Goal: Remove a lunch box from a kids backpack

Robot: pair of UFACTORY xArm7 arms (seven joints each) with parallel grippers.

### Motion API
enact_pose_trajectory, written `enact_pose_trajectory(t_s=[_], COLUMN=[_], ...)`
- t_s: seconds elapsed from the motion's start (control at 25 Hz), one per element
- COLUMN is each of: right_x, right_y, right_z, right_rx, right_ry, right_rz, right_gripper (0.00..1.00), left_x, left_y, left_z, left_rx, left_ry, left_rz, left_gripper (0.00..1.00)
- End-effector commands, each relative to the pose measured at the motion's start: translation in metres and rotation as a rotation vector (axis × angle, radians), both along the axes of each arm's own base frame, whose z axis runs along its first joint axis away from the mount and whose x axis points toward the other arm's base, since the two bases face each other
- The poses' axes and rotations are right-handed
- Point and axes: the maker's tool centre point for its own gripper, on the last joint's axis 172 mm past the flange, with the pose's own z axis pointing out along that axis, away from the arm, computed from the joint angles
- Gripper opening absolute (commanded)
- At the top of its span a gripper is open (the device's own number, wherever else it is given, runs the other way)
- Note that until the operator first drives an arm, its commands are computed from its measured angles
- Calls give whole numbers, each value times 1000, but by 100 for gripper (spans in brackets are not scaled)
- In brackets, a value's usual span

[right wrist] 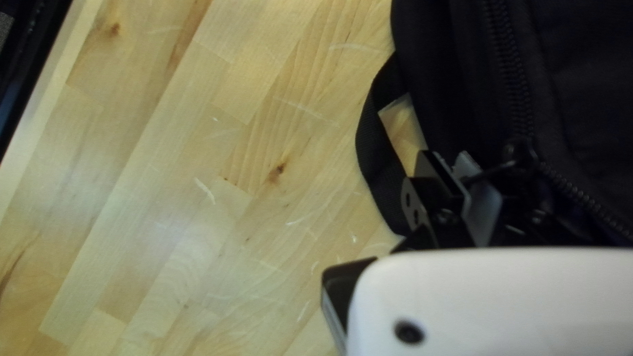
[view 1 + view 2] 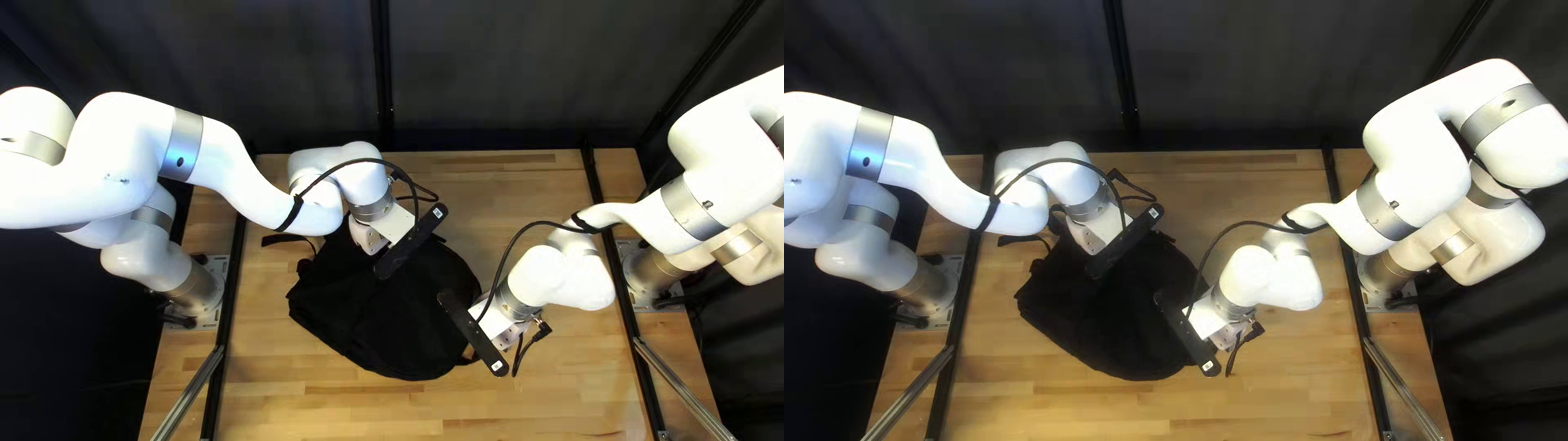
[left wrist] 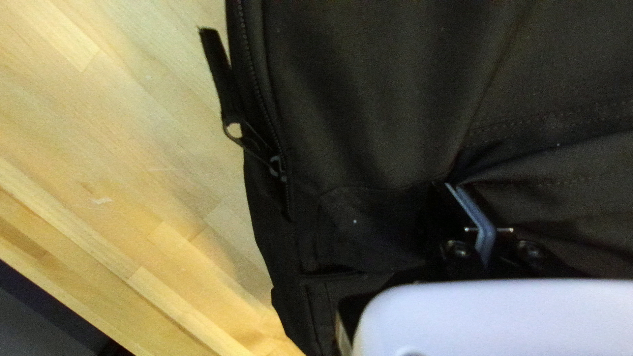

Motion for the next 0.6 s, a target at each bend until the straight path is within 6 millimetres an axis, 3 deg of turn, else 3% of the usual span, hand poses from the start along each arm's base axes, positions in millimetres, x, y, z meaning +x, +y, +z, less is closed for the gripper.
enact_pose_trajectory(t_s=[0.04,0.52,0.56,0.6], right_x=[4,25,25,25], right_y=[5,23,23,23], right_z=[2,3,2,2], right_rx=[0,8,9,9], right_ry=[-2,-8,-7,-7], right_rz=[7,43,45,46], right_gripper=[0,0,0,0], left_x=[0,0,0,0], left_y=[0,0,0,0], left_z=[1,4,4,5], left_rx=[1,2,1,0], left_ry=[-1,-5,-4,-5], left_rz=[1,6,6,5], left_gripper=[0,0,23,100])
